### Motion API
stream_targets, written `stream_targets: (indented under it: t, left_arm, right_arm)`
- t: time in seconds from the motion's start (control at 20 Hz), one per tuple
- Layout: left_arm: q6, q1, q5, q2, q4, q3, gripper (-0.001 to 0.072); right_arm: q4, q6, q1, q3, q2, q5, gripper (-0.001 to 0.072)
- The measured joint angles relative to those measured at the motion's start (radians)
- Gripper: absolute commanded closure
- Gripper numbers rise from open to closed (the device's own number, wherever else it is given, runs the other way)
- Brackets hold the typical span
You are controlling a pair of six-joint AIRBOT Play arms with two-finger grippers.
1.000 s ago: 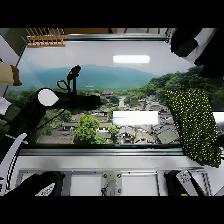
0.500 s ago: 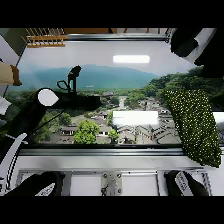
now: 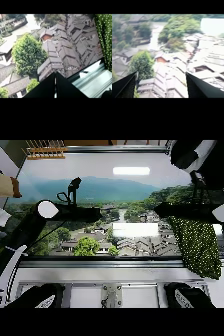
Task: Fold the clothes and pants, and hang the long-sleeved shirts on hangers.
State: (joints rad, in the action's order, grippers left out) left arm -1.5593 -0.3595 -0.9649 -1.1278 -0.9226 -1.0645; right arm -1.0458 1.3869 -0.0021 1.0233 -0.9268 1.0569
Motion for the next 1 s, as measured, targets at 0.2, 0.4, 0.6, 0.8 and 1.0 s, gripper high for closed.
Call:
stream_targets:
  t: [0.2,0.4,0.6,0.8,1.0]
  left_arm:
    - [0.0,0.0,0.0,0.0,0.001,0.0,0.0704]
    - [0.0,0.0,0.0,0.0,0.002,0.0,0.0704]
    - [0.0,0.0,0.0,0.0,0.003,0.0,0.0704]
    - [0.0,0.0,0.0,0.0,0.003,0.0,0.0704]
    - [-0.001,0.0,0.0,0.0,0.003,0.0,0.0704]
  right_arm:
    - [0.007,-0.002,0.058,0.0,-0.006,-0.002,0.0476]
    - [0.01,-0.004,0.073,0.0,-0.007,0.019,0.0697]
    - [0.01,-0.003,0.077,0.0,-0.008,0.047,0.0697]
    - [0.011,-0.003,0.077,0.0,-0.008,0.057,0.0697]
    - [0.011,-0.003,0.078,0.0,-0.008,0.061,0.0697]
